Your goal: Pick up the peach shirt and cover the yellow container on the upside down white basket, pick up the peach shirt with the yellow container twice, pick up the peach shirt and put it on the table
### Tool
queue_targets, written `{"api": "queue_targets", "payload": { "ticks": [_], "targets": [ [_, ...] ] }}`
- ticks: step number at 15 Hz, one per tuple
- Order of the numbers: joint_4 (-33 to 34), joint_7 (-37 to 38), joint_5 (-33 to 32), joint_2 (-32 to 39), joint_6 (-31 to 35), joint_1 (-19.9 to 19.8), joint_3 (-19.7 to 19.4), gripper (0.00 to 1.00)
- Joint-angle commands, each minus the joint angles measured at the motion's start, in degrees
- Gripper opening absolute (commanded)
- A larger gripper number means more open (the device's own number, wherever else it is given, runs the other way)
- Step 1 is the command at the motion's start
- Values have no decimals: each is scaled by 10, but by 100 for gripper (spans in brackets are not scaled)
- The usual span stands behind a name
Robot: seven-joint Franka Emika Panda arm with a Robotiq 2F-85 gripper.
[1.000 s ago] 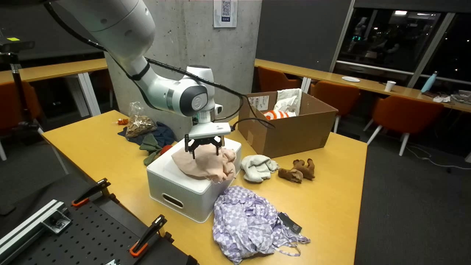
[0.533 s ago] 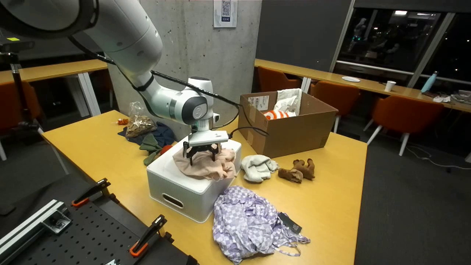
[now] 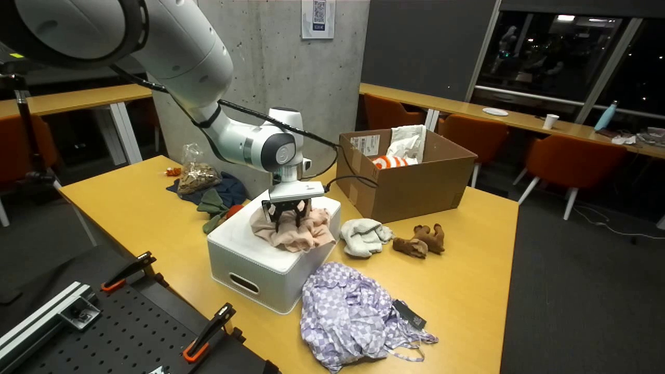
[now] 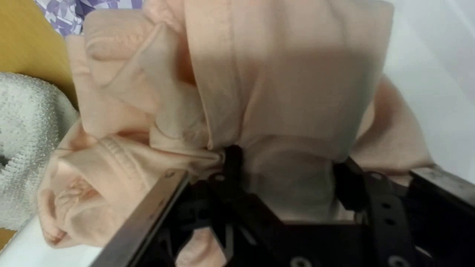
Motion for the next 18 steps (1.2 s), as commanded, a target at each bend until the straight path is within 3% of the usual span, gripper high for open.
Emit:
{"api": "queue_targets", "payload": {
  "ticks": [1, 2, 8, 18],
  "targets": [
    [28, 0, -5, 13, -24, 2, 1, 30],
    [30, 1, -5, 13, -27, 3, 0, 24],
    [17, 11, -8, -8, -25, 7, -5, 24],
    [-93, 100, -38, -246, 22, 18, -38, 24]
  ]
}}
